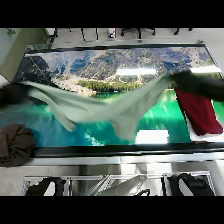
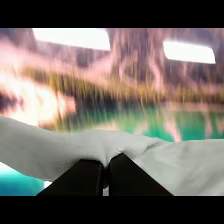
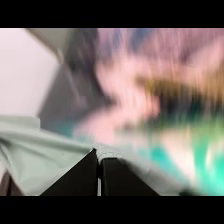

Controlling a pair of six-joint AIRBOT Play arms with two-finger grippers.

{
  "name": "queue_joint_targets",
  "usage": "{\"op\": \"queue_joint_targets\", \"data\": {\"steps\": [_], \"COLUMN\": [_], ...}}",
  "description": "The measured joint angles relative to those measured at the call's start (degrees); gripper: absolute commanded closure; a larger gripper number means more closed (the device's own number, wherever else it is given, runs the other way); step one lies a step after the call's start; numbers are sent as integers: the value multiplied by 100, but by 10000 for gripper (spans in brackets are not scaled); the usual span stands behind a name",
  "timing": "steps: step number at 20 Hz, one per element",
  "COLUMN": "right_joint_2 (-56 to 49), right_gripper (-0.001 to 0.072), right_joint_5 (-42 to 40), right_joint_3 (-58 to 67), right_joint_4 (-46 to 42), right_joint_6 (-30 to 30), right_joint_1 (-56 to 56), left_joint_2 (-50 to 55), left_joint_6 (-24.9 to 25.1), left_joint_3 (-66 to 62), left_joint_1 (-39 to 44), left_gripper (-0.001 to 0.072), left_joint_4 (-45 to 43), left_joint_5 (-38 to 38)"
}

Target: Fold the shirts.

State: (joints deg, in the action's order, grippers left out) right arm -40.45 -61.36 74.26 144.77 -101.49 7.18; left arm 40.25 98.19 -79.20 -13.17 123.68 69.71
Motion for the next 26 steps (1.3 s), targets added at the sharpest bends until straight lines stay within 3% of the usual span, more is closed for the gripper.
{"op": "queue_joint_targets", "data": {"steps": [6,11,16,20,26], "right_joint_2": [772,92,-1375,-2732,-4610], "right_gripper": [694,694,694,693,693], "right_joint_5": [-92,-407,-909,-411,393], "right_joint_3": [2299,2708,1788,245,-466], "right_joint_4": [-544,-719,-748,-745,-417], "right_joint_6": [251,293,111,-302,-796], "right_joint_1": [916,1062,828,382,131], "left_joint_2": [-549,0,1235,2723,4747], "left_joint_6": [39,-9,-24,-24,44], "left_joint_3": [-1873,-1469,890,2354,1805], "left_joint_1": [-1075,-619,614,1174,1355], "left_gripper": [694,694,694,694,694], "left_joint_4": [83,90,85,140,435], "left_joint_5": [247,881,636,-245,-717]}}
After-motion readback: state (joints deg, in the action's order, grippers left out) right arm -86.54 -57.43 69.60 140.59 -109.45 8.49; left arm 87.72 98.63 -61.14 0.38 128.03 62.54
